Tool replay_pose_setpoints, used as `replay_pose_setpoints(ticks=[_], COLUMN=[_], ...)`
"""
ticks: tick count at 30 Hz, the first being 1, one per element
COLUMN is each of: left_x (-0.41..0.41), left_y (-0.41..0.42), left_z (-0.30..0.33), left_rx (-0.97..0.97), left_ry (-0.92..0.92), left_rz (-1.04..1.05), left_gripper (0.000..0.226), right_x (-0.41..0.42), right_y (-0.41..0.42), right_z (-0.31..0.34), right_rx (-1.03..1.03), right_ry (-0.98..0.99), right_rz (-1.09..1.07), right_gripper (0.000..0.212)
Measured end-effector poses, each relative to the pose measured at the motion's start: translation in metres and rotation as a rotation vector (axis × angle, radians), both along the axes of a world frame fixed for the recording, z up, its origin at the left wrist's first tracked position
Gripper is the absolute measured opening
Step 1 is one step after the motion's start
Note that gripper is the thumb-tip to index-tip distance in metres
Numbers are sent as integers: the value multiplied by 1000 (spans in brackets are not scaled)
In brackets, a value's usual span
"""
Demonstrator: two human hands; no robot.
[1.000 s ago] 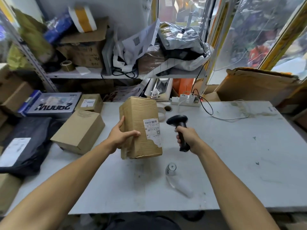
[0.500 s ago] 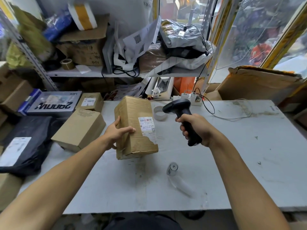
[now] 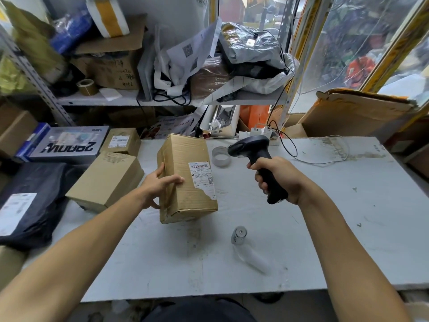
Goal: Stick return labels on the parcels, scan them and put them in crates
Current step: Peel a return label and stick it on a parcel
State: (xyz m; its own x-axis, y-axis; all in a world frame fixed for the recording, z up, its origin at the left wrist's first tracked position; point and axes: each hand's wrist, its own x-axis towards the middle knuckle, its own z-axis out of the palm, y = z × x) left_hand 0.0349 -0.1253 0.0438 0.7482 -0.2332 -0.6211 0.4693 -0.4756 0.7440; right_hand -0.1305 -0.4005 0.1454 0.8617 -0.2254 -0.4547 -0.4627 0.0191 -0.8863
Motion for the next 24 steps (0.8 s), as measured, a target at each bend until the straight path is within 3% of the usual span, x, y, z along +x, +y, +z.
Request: replay_pose_setpoints(ticks=[7,11,15,19,21,22,24], left_x=[-7,-14,-17,-22,-27,-30,-34], left_y=[1,0,-4,-15,-20,-22,-24], left_z=[-11,-23,-28,-29,-33,-36,-42], left_rx=[3,-23,0,59,94,115,180], left_ry=[112,154,59,-51,-139,-189,-282], left_rz=[-134,-162,-49,-28,-16,-5,36], left_gripper=[100,63,29,22,23,31,54], right_x=[-18,-50,-76,-79,-79,-79,-80], right_y=[-18,-28,-26,-22,-13,-4,13], right_z=[-59,-138,-189,-209,-213,-211,-207], right_rx=[-273,-502,-539,-583,-728,-799,-930], right_ry=[176,384,429,485,536,490,207], right_rz=[-70,-116,-207,-248,-317,-395,-473], right_gripper=[10,20,22,23,58,75,76])
